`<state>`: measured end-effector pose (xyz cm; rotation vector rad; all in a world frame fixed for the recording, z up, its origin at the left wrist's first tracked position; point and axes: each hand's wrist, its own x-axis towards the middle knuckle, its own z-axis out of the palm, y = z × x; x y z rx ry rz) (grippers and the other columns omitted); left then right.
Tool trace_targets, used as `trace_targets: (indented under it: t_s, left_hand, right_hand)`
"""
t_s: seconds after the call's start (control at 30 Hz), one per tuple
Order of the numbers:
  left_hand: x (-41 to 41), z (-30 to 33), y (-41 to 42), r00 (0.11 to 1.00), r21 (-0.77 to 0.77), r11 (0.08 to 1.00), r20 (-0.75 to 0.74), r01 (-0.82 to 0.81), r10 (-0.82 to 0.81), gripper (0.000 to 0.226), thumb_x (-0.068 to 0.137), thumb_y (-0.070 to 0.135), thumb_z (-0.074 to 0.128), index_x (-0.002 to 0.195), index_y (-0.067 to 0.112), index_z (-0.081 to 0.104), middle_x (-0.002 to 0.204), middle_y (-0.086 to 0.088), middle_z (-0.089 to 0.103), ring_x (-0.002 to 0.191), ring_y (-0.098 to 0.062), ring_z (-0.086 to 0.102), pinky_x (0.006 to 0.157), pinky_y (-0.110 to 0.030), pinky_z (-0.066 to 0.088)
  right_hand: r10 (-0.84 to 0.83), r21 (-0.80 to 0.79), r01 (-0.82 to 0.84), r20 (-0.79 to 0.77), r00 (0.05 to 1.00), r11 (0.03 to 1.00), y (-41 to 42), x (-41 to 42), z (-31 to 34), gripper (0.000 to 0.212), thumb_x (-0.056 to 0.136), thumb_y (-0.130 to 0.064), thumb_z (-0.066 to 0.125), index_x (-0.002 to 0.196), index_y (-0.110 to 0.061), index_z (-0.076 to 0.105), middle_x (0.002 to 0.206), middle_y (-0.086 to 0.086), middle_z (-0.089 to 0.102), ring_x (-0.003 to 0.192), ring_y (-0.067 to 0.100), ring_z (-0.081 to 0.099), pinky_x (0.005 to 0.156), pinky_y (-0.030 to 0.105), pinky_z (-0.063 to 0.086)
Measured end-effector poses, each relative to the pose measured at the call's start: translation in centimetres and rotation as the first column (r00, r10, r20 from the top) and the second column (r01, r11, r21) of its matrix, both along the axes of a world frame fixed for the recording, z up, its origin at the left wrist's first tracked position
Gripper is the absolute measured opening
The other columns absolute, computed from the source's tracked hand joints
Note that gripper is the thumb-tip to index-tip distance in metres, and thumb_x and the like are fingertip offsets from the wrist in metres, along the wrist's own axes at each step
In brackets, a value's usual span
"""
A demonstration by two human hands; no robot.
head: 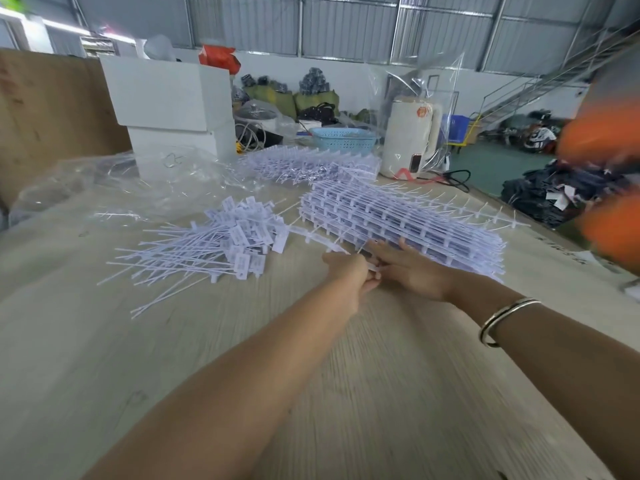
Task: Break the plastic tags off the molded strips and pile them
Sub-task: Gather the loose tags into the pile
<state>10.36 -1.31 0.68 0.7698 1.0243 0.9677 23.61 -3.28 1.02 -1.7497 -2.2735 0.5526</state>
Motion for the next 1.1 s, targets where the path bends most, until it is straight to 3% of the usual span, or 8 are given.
trace_targets:
  t_s: [0.27,0.33,0.43,0.7,0.8,0.87,0.97,1.1]
  left_hand:
    - [-3.1,1.2,0.5,0.99,0.087,0.993,-0.109,-0.08,0.09,0.026,0.099,0.005,0.031,0.124,0.005,0.033,0.103,-0.017,0.062,0.088,-0.026,0.063,0.045,-0.025,0.055]
    - [-4.1,1.8,0.4,0.987,0.124,0.99,-0.137,-0.067,0.084,0.01,0.098,0.002,0.032,0.103,0.003,0.041,0.095,-0.017,0.061,0.084,-0.025,0.062,0.049,-0.028,0.056]
    - [-5.2,2.5,0.6,0.976,0.187,0.982,-0.206,-0.035,0.074,0.021,0.097,-0.001,0.032,0.081,0.008,0.044,0.082,-0.014,0.06,0.072,-0.021,0.061,0.058,-0.03,0.056]
    - [-10.5,2.6,1.6,0.929,0.217,0.976,-0.355,-0.028,0.105,0.029,0.098,0.001,0.03,0.125,-0.001,0.041,0.053,-0.006,0.058,0.029,-0.009,0.048,0.032,-0.017,0.042]
    - [-11.3,3.6,1.9,0.947,0.265,0.964,-0.299,-0.031,0.113,0.027,0.098,0.005,0.032,0.121,0.002,0.046,0.044,-0.003,0.056,0.03,-0.011,0.046,0.036,-0.018,0.041]
    - [-12.3,4.9,2.0,0.949,0.299,0.953,-0.284,-0.046,0.135,0.019,0.097,0.012,0.037,0.099,0.011,0.056,0.041,-0.001,0.054,0.035,-0.013,0.048,0.041,-0.017,0.039]
    - [-14.3,5.6,2.4,0.887,0.378,0.924,-0.446,0.063,0.122,0.032,0.096,0.023,0.037,0.069,0.014,0.054,0.034,0.0,0.048,0.034,-0.014,0.047,0.05,-0.023,0.032]
    - [-16.6,3.3,2.2,0.84,0.386,0.882,-0.543,0.271,-0.02,0.034,0.092,0.022,0.04,0.06,0.008,0.045,0.05,-0.008,0.041,0.036,-0.014,0.037,0.048,-0.026,0.032]
  right_hand:
    - [-0.045,-0.037,0.044,-0.018,0.999,0.998,0.3,1.1,0.1,0.061,0.092,-0.058,0.018,0.148,-0.036,0.01,0.155,-0.016,0.004,0.137,0.001,-0.012,0.107,0.024,-0.011]
    - [-0.07,-0.061,0.066,-0.063,0.996,0.996,0.1,1.1,0.3,0.062,0.091,-0.059,0.018,0.148,-0.037,0.011,0.155,-0.018,0.004,0.137,0.001,-0.01,0.104,0.024,-0.007]
    - [-0.085,-0.098,0.075,-0.108,0.99,0.992,0.0,0.6,0.9,0.073,0.081,-0.07,0.016,0.148,-0.039,0.01,0.155,-0.019,0.004,0.141,0.005,-0.005,0.107,0.027,-0.004]
    - [-0.172,-0.01,0.171,-0.103,0.98,0.985,-0.7,2.2,0.3,0.067,0.082,-0.066,0.016,0.145,-0.041,0.023,0.155,-0.017,0.011,0.144,0.017,-0.005,0.113,0.038,-0.006]
    - [-0.181,0.001,0.183,-0.142,0.973,0.983,-1.1,1.7,0.3,0.066,0.081,-0.066,0.015,0.14,-0.043,0.032,0.148,-0.023,0.018,0.14,0.005,-0.004,0.109,0.026,-0.007]
    - [-0.2,0.029,0.21,-0.205,0.958,0.977,-1.4,1.5,0.5,0.064,0.082,-0.064,0.017,0.138,-0.04,0.037,0.143,-0.019,0.031,0.135,0.001,0.013,0.106,0.02,0.003]
    - [-0.264,0.118,0.321,-0.35,0.899,0.94,-1.4,0.9,0.8,0.055,0.093,-0.056,0.024,0.137,-0.031,0.045,0.135,-0.006,0.048,0.114,0.008,0.043,0.093,0.02,0.03]
    - [-0.244,0.218,0.367,-0.441,0.864,0.904,-0.6,-1.0,1.0,0.042,0.099,-0.042,0.034,0.135,-0.026,0.049,0.134,-0.008,0.049,0.118,0.008,0.045,0.092,0.017,0.029]
